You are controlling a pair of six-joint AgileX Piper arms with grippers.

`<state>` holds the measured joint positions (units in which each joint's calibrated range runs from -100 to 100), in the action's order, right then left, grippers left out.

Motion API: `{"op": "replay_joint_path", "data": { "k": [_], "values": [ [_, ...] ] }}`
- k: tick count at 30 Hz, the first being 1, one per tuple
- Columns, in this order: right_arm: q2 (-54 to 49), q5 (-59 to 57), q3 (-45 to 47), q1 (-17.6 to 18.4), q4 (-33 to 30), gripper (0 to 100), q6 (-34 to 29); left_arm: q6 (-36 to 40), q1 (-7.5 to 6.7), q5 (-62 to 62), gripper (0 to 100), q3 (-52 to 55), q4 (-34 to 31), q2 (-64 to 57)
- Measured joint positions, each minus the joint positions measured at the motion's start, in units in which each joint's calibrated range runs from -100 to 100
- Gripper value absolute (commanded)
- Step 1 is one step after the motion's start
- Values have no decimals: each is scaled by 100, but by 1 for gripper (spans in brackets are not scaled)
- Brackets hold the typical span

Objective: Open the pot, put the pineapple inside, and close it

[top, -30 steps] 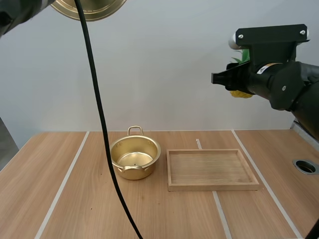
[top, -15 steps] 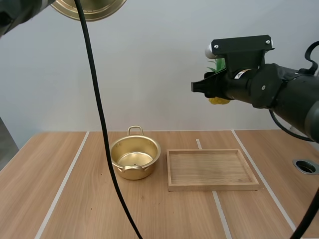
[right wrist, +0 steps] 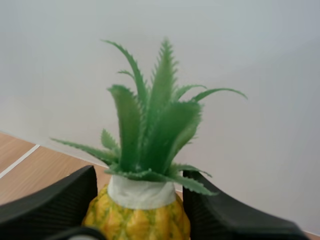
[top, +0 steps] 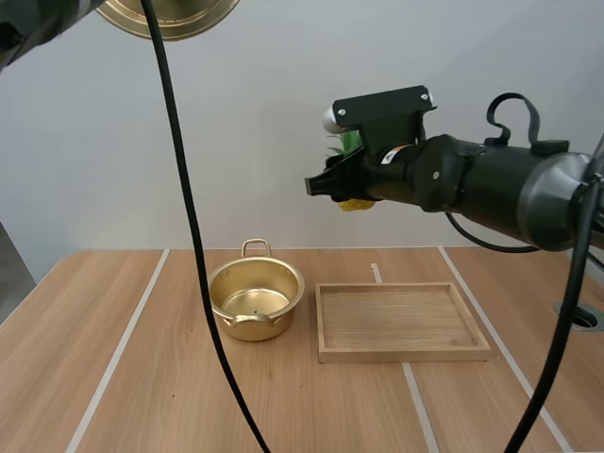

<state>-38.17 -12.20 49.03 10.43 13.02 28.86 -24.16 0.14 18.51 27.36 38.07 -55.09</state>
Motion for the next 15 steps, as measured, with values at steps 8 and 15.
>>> {"op": "replay_joint_path", "data": {
  "k": [8, 15],
  "values": [
    [812, 790, 0, 585, 0, 0, 9, 0, 0, 0, 0, 0, 0, 0],
    [1463, 1128, 0, 864, 0, 0, 73, 0, 0, 0, 0, 0, 0, 0]
  ]
}}
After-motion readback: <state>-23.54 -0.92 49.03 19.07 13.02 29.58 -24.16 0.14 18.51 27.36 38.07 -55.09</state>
